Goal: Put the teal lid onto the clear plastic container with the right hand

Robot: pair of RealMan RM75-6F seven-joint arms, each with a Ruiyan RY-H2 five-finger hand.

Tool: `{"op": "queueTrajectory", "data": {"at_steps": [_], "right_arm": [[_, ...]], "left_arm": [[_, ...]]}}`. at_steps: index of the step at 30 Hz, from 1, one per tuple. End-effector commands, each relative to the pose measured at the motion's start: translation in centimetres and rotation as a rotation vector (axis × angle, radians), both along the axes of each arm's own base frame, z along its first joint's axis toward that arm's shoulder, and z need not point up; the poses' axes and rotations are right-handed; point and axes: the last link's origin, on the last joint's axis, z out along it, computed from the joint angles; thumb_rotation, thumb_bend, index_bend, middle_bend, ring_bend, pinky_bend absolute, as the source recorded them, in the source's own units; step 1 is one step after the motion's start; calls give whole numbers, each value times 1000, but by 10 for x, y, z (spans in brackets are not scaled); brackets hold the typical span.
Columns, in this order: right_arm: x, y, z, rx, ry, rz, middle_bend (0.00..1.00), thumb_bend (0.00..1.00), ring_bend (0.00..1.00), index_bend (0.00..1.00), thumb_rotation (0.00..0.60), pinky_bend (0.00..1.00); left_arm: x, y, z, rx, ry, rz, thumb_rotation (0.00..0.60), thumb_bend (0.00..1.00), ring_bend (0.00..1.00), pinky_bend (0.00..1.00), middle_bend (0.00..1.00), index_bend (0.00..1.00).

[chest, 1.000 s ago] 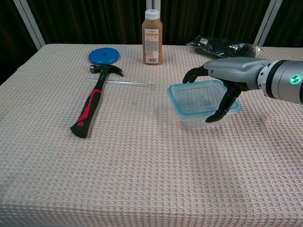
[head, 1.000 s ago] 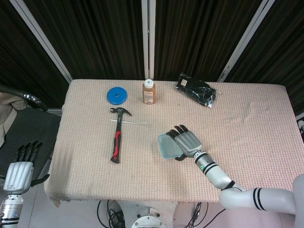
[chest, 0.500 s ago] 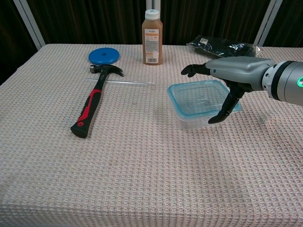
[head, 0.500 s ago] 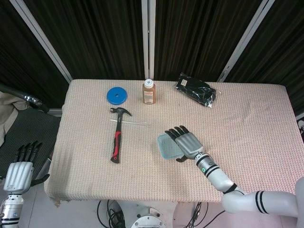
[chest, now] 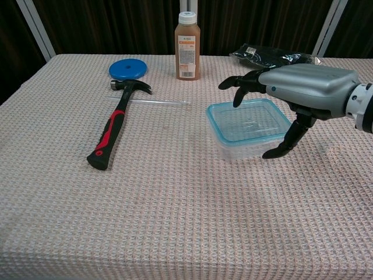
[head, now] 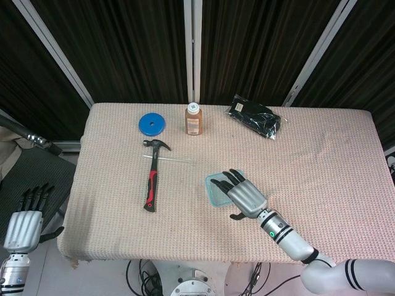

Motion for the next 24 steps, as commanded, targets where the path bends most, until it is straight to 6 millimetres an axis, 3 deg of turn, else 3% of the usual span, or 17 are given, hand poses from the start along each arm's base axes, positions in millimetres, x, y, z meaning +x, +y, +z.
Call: {"op": "queueTrajectory", "data": {"at_steps": [1,24], "right_arm": [[-13,16,2,30,-17,14,267,0,0,0,600,0],[-25,18,-25,77,53,37,269,0,0,0,600,0]], "left_arm": [[2,1,-1,-3,1,-4,600,0,0,2,33,69],[-1,-2,-2,-4,-1,14,600,0,0,2,32,69]]}}
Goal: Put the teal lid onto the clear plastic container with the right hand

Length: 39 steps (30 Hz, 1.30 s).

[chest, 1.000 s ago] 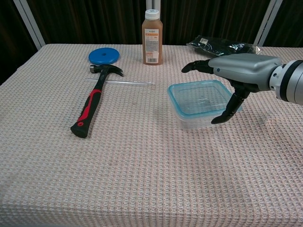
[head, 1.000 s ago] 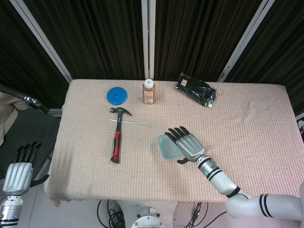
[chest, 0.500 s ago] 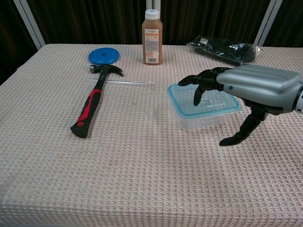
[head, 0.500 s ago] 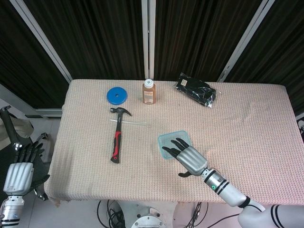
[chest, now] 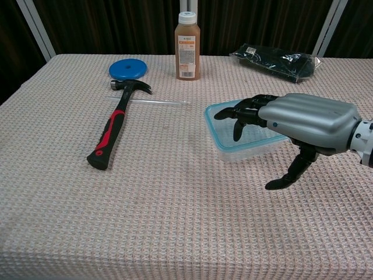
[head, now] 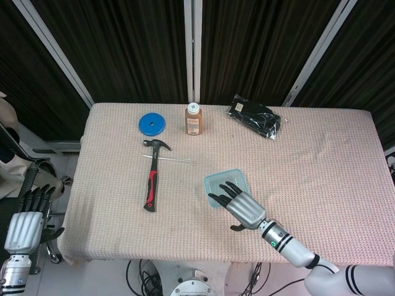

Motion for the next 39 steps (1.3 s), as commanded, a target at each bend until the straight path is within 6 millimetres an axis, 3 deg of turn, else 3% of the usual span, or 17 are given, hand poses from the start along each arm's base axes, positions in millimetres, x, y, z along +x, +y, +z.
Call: {"op": "queueTrajectory", "data": {"at_steps": [1,10,16,26,39], "right_arm": [[-2,0,-2,6,7,-7,269,0,0,0,600,0],[11,-4,15,-29,-70,8,238,0,0,0,600,0],[24,-19,23,-48,-77,11,199,0,0,0,600,0],[36,-51,1,-11,3,-44,158,0,0,0,600,0],[32,-51,-16,16,37,-80,167,0,0,0,600,0]], "left_arm": [[0,0,0,-1,0,1,600,0,0,2,32,69],[0,1,0,1,1,1,600,0,0,2,33,69],[1,2,-2,-9,1,1,600,0,0,2,33,69],[-1,0,-1,-10,0,16,600,0,0,2,32,69],[-4,0,-3,-13,-7,21,600,0,0,2,33,69]]}}
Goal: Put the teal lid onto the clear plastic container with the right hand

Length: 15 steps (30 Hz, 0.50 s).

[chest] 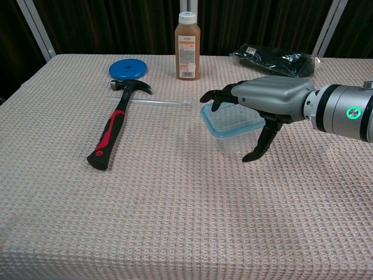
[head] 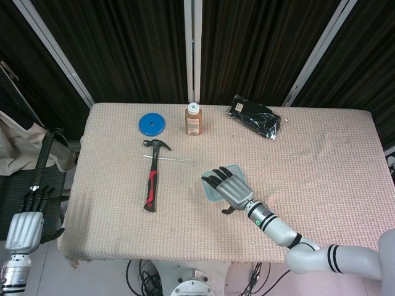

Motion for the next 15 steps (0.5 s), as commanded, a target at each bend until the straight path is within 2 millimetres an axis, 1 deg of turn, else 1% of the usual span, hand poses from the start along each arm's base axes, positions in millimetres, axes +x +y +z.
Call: {"op": "queueTrajectory", "data": {"at_steps": [1,9,11,15], "right_arm": [[-2,1,-2,3,1,-6,170,0,0,0,600,0],[-4,3,-2,-14,-8,-6,185,0,0,0,600,0],[-3,4,2,-30,-24,0,184,0,0,0,600,0],[-5,10,17,-81,-62,24,170,0,0,0,600,0]], "left_arm": [[-1,0,0,0,-2,0,600,0,0,2,33,69],[-1,0,-1,2,-6,-5,600,0,0,2,32,69],[-1,0,0,5,-6,-6,600,0,0,2,32,69],[-1,0,1,9,-6,-8,600,0,0,2,33,69]]}}
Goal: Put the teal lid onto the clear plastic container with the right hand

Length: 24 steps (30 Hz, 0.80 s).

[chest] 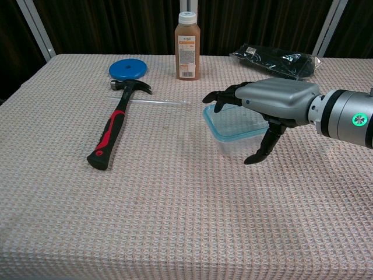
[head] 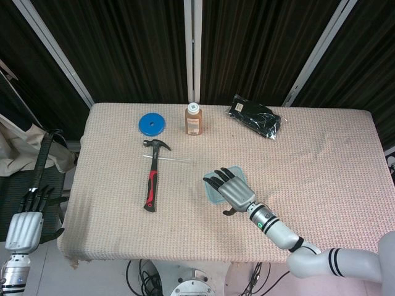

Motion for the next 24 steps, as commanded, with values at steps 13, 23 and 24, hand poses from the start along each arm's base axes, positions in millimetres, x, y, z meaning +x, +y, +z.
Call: {"op": "queueTrajectory", "data": {"at_steps": [13,23,24], "right_arm": [[-57,49,81,-267,-104,-11,184,0,0,0,600,0],[-134,104,164,-624,-193,-177,26,16,0,0,600,0],[-144,112,172,-655,-193,-200,12,16,0,0,600,0]], "left_arm": [[4,3,3,24,6,-29,600,0,0,2,33,69],[10,11,6,59,59,-75,600,0,0,1,33,69],[11,12,6,65,70,-76,600,0,0,0,33,69]]}}
